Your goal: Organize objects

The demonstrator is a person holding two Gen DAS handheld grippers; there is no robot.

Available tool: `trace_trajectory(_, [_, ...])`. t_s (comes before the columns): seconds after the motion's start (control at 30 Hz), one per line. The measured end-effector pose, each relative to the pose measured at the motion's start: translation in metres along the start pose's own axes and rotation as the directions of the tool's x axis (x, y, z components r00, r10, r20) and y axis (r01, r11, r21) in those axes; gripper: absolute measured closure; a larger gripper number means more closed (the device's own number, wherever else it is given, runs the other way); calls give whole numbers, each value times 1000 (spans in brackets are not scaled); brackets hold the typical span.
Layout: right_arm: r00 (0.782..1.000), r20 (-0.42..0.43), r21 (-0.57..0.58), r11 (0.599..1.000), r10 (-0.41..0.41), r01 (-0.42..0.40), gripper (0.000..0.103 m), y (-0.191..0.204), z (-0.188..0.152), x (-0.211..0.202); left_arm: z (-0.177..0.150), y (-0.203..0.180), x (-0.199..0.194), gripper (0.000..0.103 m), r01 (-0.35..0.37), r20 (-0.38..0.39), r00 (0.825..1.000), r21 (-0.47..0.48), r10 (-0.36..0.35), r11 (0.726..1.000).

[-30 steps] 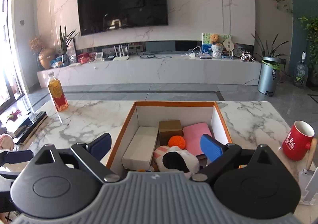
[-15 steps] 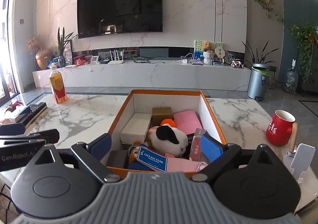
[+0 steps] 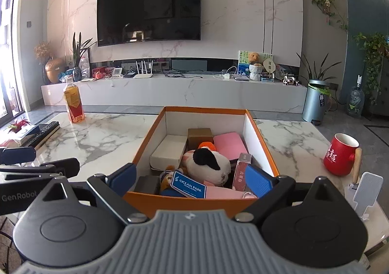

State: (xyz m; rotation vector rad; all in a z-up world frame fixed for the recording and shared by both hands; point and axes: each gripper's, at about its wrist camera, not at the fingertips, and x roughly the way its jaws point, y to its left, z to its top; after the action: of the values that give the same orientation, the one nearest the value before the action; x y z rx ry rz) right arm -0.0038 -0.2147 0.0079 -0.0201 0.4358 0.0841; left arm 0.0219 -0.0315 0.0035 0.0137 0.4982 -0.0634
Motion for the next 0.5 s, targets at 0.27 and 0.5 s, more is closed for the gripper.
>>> trace_trajectory(0.27, [1000,-14,27,1000,9,-9,7,-2,1,-1,-3,-2,0,11,-4,-10,1000,31,4,1000])
trace_trajectory(0.5, [1000,-13,22,1000,2,-2,7,-1,1,-4,-3,-3,-2,11,-5,-9,1000,35,5,999])
